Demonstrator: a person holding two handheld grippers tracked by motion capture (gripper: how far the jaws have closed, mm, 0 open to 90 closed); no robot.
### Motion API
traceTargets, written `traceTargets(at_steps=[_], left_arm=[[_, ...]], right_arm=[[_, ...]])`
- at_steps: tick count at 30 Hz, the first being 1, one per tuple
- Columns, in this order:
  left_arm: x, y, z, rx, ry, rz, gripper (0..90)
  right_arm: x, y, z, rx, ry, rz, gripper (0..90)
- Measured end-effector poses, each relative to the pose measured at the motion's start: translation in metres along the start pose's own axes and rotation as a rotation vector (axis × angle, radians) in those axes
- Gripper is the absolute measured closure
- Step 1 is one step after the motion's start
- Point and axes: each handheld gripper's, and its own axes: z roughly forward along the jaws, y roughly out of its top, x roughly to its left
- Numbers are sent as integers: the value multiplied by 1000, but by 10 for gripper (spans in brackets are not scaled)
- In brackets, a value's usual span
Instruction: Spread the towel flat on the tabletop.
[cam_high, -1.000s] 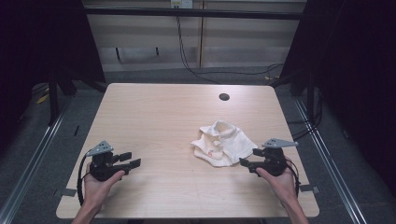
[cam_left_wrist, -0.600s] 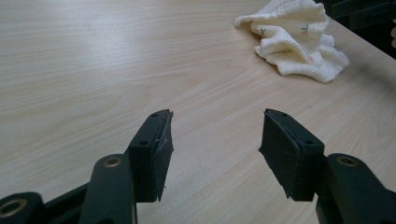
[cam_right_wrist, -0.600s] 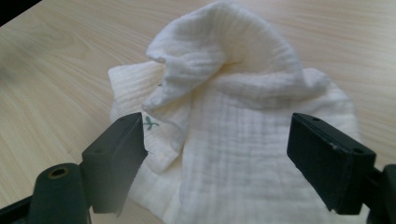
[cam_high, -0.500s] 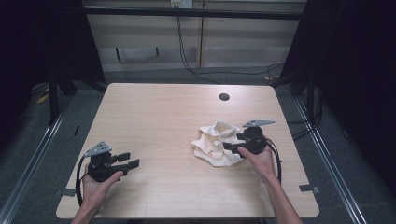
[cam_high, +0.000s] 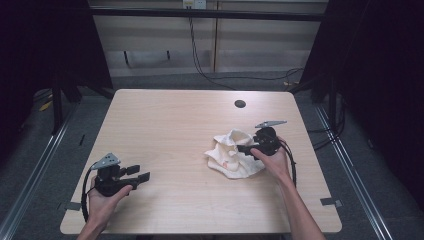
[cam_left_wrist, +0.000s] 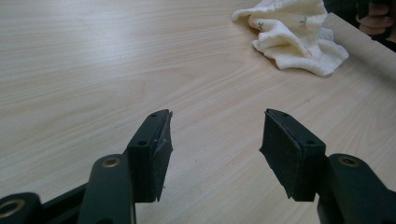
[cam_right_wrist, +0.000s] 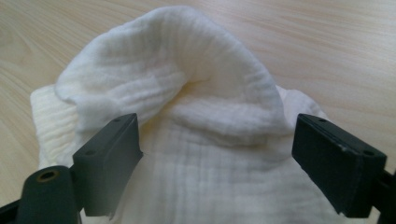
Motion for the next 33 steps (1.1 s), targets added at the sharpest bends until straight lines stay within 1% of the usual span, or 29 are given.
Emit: traceTargets(at_steps=[1,3,4,5,6,7,9,11,12,13,14,15,17,19,20,22,23,24,27,30,33], left_arm=[[0,0,0,0,0,0,425],[-1,0,0,2,-6,6,425],[-1,0,0,2,-6,6,424],[-2,0,0,0,-4,7,423],[-2,0,-1,-1,-4,6,423],[-2,0,-1,-3,-3,4,423],[-1,0,-2,-2,-2,8,422],[-1,-1,-2,-2,0,5,422],[-1,-1,-2,-1,1,6,423],[-1,-1,-2,-1,0,6,422],[-1,-1,-2,-1,-2,7,422],[-1,-1,-2,-1,-2,7,421],[-2,-1,-1,0,-4,6,414],[-2,-1,-1,0,-5,9,412],[-2,-1,-1,0,-5,9,412],[-2,0,0,-1,-4,5,412],[-2,0,0,-1,-4,5,412],[-2,0,0,2,-2,8,412],[-2,0,0,5,-3,10,412],[-2,0,1,4,-2,8,412],[-2,0,1,6,0,6,412]], right_arm=[[0,0,0,0,0,0,157],[2,2,11,29,-7,-16,161],[2,2,11,29,-7,-16,161],[3,2,19,51,-15,-19,187],[2,1,22,54,-16,-26,196],[2,0,25,58,-12,-17,215],[3,-2,28,63,-24,-19,264],[3,-5,32,67,-20,-23,293],[3,-6,31,64,-25,-18,297],[3,-6,31,57,-10,-3,327],[4,-6,31,53,-1,-5,387],[6,-6,31,54,-17,-31,423],[9,-9,30,47,-29,-55,492],[10,-11,28,38,-38,-59,560],[10,-11,28,38,-38,-59,560],[11,-15,25,37,-38,-55,663],[11,-15,25,37,-38,-55,663],[12,-17,23,36,-34,-54,720],[12,-21,20,29,-17,-43,783],[13,-25,18,21,7,-36,821],[16,-29,15,24,45,-24,849]])
